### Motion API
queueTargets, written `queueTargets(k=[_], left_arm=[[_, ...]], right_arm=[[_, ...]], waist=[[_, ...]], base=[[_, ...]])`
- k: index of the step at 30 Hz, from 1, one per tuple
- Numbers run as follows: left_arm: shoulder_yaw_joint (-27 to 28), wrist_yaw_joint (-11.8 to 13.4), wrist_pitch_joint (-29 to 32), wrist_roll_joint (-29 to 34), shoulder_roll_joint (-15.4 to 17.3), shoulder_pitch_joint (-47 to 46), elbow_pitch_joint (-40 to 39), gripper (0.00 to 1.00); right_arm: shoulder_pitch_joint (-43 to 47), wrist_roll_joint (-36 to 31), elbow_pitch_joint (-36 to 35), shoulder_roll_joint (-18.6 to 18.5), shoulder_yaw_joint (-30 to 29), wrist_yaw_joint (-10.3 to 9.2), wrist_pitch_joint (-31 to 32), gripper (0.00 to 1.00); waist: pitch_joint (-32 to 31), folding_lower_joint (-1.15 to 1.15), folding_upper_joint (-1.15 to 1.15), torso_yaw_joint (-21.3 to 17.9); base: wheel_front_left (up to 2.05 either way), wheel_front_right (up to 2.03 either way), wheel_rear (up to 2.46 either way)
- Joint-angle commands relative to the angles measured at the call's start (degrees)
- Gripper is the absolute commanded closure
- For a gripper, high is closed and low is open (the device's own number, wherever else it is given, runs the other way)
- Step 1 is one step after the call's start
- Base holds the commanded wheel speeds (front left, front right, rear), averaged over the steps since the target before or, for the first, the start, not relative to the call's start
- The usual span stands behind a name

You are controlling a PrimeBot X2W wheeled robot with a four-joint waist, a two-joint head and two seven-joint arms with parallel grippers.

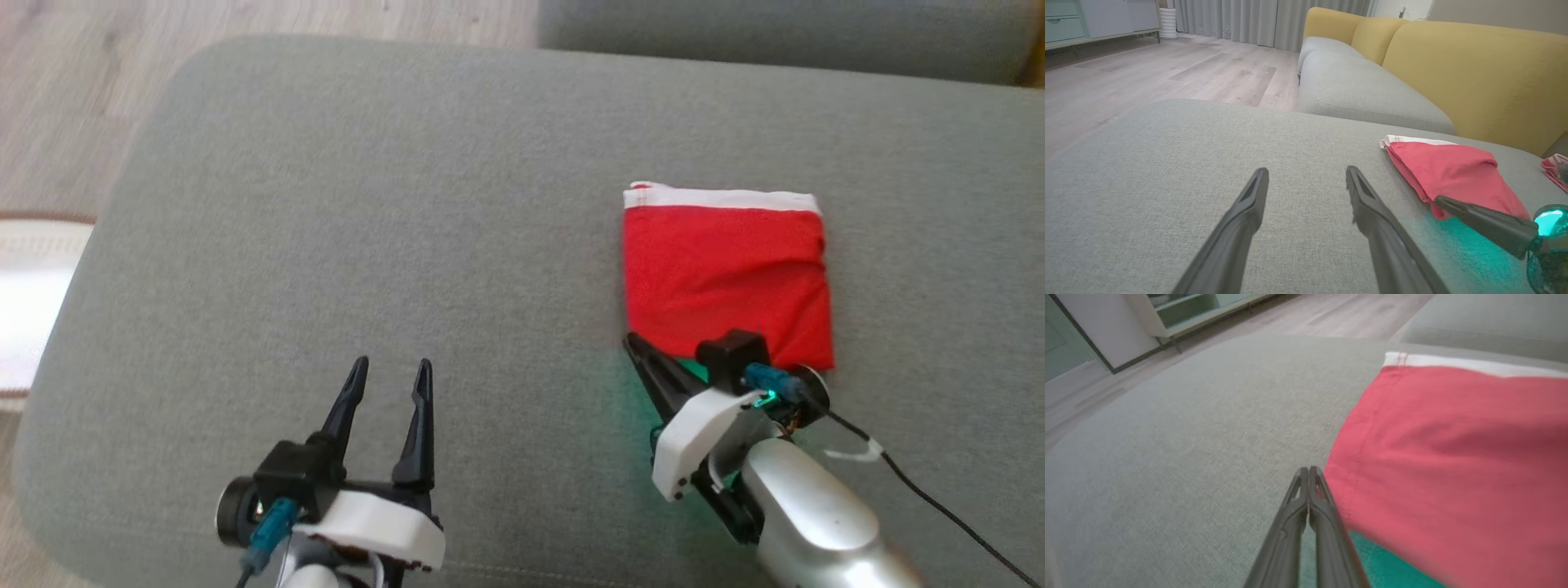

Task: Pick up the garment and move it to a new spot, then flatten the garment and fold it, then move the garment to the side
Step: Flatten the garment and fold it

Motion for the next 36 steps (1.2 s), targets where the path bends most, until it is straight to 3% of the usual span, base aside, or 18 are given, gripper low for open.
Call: queueTargets(k=[1,5,6,7,8,9,16,21,27,36], left_arm=[[1.7,0.0,-0.7,0.4,-0.3,-0.4,-1.3,0.0],[3.6,-0.4,-0.7,1.3,-0.3,0.9,-0.5,0.0],[4.1,-0.6,-0.7,1.8,-0.3,1.4,-0.2,0.0],[4.6,-0.8,-0.7,2.1,-0.3,1.9,0.1,0.0],[5.1,-1.0,-0.7,2.3,-0.3,2.4,0.4,0.0],[5.6,-1.2,-0.7,2.7,-0.3,2.9,0.8,0.0],[9.3,-3.1,-0.7,4.2,-0.2,6.3,2.0,0.0],[10.4,-4.3,-0.7,4.5,-0.3,7.4,2.2,0.0],[11.5,-4.5,-0.7,4.3,-0.3,8.3,2.5,0.0],[11.1,-4.5,-0.7,4.3,-0.3,9.0,3.0,0.0]], right_arm=[[-0.2,0.6,-2.0,0.8,0.4,0.43,-2.0,1.0],[2.1,0.6,-4.4,-0.8,-2.9,0.43,-5.5,1.0],[2.9,0.0,-5.4,-1.6,-4.6,0.43,-6.4,0.91],[3.9,-0.8,-6.6,-2.3,-6.4,0.43,-7.1,0.64],[5.1,-1.7,-8.0,-3.0,-8.5,0.43,-7.6,0.25],[6.5,-2.6,-9.5,-3.5,-10.8,0.43,-8.0,0.0],[18.9,-7.6,-23.4,-4.6,-26.3,0.43,-8.6,0.0],[26.7,-10.0,-28.3,-3.1,-33.7,0.43,-8.6,0.0],[31.6,-10.6,-29.8,-1.1,-34.4,0.43,-8.6,0.0],[30.6,-10.2,-28.2,-0.4,-33.0,0.43,-8.6,0.0]], waist=[[-1.6,0.0,0.0,-1.3],[-4.8,0.0,0.0,-3.4],[-5.5,0.0,0.0,-3.8],[-6.1,0.0,0.0,-4.3],[-6.8,0.0,0.0,-4.7],[-7.6,0.0,0.0,-5.0],[-10.0,0.0,0.0,-6.5],[-11.0,0.0,0.0,-6.5],[-11.7,0.0,0.0,-7.5],[-11.7,0.0,0.0,-7.4]], base=[[0.0,0.0,0.0],[0.0,0.0,0.0],[0.0,0.0,0.0],[0.0,0.0,0.0],[0.0,0.0,0.0],[0.0,0.0,0.0],[0.0,0.0,0.0],[0.0,0.0,0.0],[0.0,0.0,0.0],[0.0,0.0,0.0]])
